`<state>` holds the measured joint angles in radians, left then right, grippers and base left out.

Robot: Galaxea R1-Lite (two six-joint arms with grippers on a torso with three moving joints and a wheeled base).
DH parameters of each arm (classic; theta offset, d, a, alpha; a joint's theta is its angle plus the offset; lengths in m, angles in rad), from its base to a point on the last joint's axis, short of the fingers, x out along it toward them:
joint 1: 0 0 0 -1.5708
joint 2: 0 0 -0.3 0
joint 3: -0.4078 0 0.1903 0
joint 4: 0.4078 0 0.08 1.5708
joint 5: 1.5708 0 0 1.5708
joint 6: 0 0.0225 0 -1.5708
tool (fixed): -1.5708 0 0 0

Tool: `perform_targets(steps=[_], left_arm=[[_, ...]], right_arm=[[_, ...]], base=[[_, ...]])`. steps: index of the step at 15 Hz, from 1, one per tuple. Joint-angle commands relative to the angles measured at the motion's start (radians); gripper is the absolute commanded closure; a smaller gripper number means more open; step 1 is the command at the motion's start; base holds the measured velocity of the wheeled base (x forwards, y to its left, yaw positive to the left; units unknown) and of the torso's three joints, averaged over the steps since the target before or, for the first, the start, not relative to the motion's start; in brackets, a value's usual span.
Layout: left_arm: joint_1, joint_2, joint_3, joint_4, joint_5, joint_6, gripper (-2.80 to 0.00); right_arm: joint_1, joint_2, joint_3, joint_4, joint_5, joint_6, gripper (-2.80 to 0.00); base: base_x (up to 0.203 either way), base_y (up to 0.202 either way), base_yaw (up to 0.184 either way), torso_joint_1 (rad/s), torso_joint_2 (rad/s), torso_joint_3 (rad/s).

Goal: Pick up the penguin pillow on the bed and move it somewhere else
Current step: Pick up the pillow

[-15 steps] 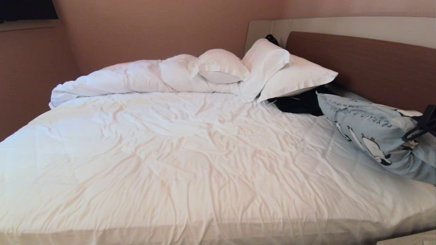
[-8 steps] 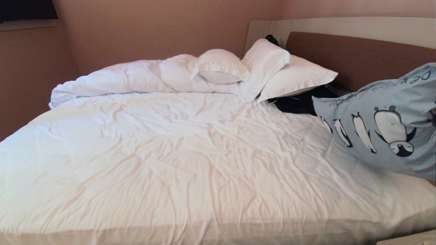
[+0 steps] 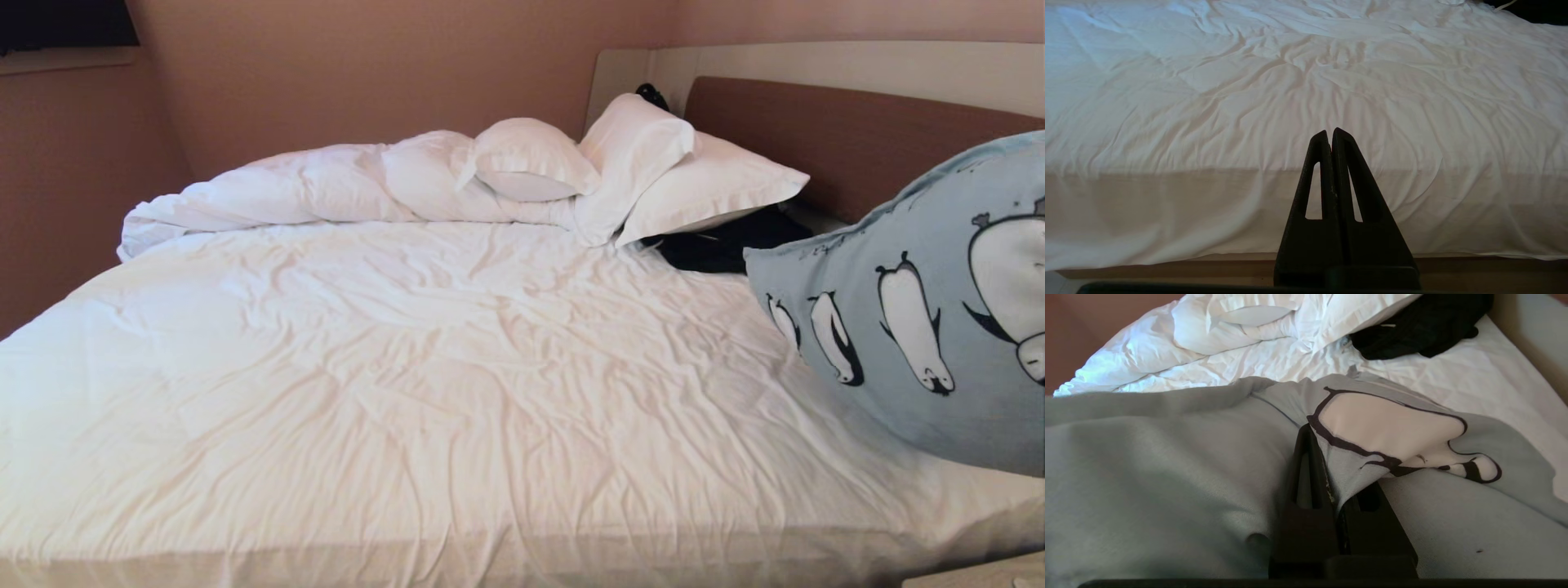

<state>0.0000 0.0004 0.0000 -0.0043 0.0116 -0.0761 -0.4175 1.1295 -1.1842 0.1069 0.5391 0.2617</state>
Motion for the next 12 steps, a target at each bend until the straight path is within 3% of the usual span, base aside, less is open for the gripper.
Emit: perform_targets(steps=[1,12], left_arm=[[0.000,0.000,0.003,0.000,0.001,-0.001,0.00],[0.000,0.000,0.003,0.000,0.001,-0.001,0.00]], right_arm=[[-0.001,-0.062,0.004,0.020,0.002,-0.002,0.00],[-0.005,-0.151,-0.005,0.015,-0.008,-0.013,0.00]], base=[[0.000,0.000,0.000,0.000,0.00,0.000],[0.000,0.000,0.000,0.000,0.00,0.000]])
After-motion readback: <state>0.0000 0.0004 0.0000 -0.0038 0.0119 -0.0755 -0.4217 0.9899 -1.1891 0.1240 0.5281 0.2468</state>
